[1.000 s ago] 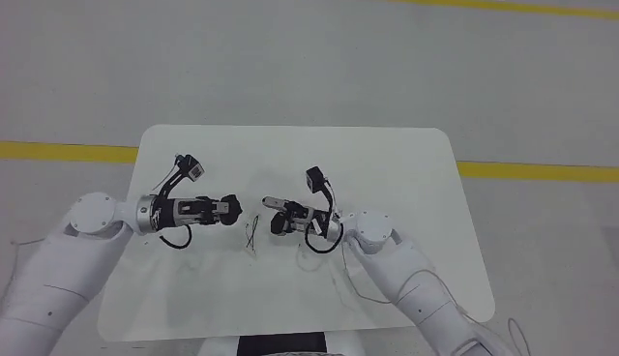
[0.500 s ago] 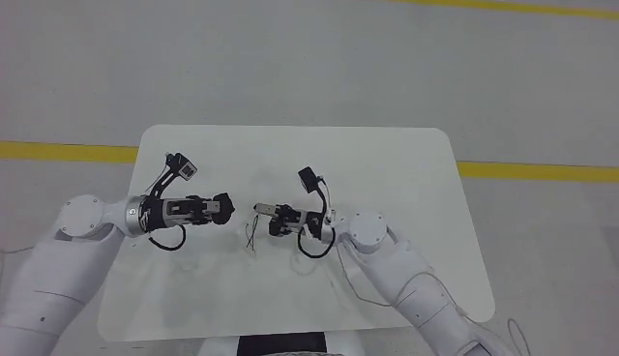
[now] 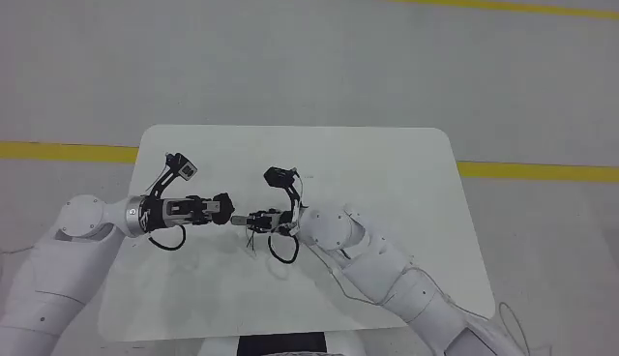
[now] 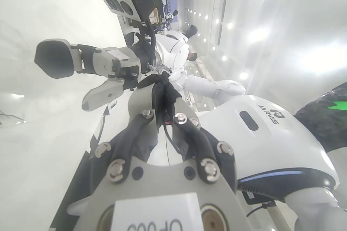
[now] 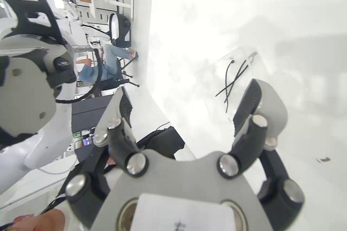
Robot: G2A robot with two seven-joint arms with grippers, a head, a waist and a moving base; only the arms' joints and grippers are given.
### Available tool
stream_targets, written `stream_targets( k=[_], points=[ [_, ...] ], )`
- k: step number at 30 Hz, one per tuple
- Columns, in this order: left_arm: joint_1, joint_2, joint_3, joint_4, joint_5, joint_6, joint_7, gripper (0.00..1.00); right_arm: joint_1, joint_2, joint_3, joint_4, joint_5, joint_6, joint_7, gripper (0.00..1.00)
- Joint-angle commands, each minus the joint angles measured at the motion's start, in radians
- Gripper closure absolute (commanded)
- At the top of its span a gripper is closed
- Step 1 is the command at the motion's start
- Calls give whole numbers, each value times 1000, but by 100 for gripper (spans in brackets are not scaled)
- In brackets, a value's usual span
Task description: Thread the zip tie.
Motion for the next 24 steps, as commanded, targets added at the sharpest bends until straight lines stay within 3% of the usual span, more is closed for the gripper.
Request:
stream_targets(
  k=[1, 5, 12, 24],
  points=[
    [2, -1, 7, -10, 6, 6, 31, 100, 1, -2, -4, -3, -6, 9, 3, 0],
    [6, 4, -2, -11, 7, 3, 35, 100, 0, -1, -2, -6, -17, 15, 4, 0],
    [31, 22, -63, 3, 6, -1, 6, 100, 0, -1, -2, -6, -17, 15, 4, 0],
    [101, 44, -218, 48, -39, -1, -28, 100, 0, -1, -2, -6, -17, 15, 4, 0]
  ],
)
